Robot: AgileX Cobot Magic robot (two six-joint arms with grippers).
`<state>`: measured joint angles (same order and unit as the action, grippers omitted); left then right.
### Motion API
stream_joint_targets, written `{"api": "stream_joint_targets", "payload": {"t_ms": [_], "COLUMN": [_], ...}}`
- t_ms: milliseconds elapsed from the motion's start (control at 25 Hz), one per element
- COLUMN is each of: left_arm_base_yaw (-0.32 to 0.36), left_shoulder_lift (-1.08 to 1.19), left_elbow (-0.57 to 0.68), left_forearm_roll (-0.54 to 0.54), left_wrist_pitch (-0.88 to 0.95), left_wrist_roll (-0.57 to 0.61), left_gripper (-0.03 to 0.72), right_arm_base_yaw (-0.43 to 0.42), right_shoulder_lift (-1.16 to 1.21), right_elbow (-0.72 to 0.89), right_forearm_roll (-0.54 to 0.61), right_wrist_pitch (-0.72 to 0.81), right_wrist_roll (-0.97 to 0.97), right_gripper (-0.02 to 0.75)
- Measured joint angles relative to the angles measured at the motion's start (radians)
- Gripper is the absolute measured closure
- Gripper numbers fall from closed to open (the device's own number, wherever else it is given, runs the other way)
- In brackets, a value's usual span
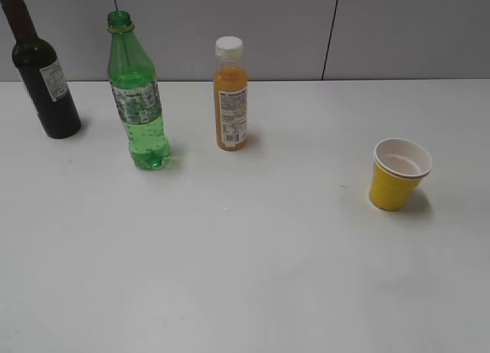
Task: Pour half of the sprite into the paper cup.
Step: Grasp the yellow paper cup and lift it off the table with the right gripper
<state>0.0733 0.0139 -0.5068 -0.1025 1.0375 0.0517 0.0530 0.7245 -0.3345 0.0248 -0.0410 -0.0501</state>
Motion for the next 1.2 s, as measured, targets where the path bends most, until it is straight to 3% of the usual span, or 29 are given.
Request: {"api": "stream_joint_targets", "payload": {"t_ms": [200, 520, 800, 1200], "left_arm_base_yaw": [0.000, 0.000, 0.000, 0.000], "left_shoulder_lift": [0.000, 0.000, 0.000, 0.000], "left_elbow": [0.000, 0.000, 0.000, 0.000], "left_forearm_roll": [0.000, 0.000, 0.000, 0.000], "left_wrist_pitch": [0.000, 0.000, 0.000, 0.000], "left_wrist_roll": [0.000, 0.000, 0.000, 0.000], "left_gripper": [0.099, 0.099, 0.099, 0.099], "right_arm_base_yaw": [0.012, 0.184, 0.192, 0.192], "right_shoulder_lift": [0.115, 0.315, 0.565, 0.825], "right_elbow": [0.110, 0.202, 0.202, 0.203], "right_forearm_roll": [-0.004, 0.004, 0.042, 0.029], "right_wrist_pitch": [-0.193, -0.454, -0.688, -0.967], "right_wrist_roll": [0.002, 0.003, 0.004, 0.050], "right_gripper": [0.146, 0.146, 0.063, 0.062]}}
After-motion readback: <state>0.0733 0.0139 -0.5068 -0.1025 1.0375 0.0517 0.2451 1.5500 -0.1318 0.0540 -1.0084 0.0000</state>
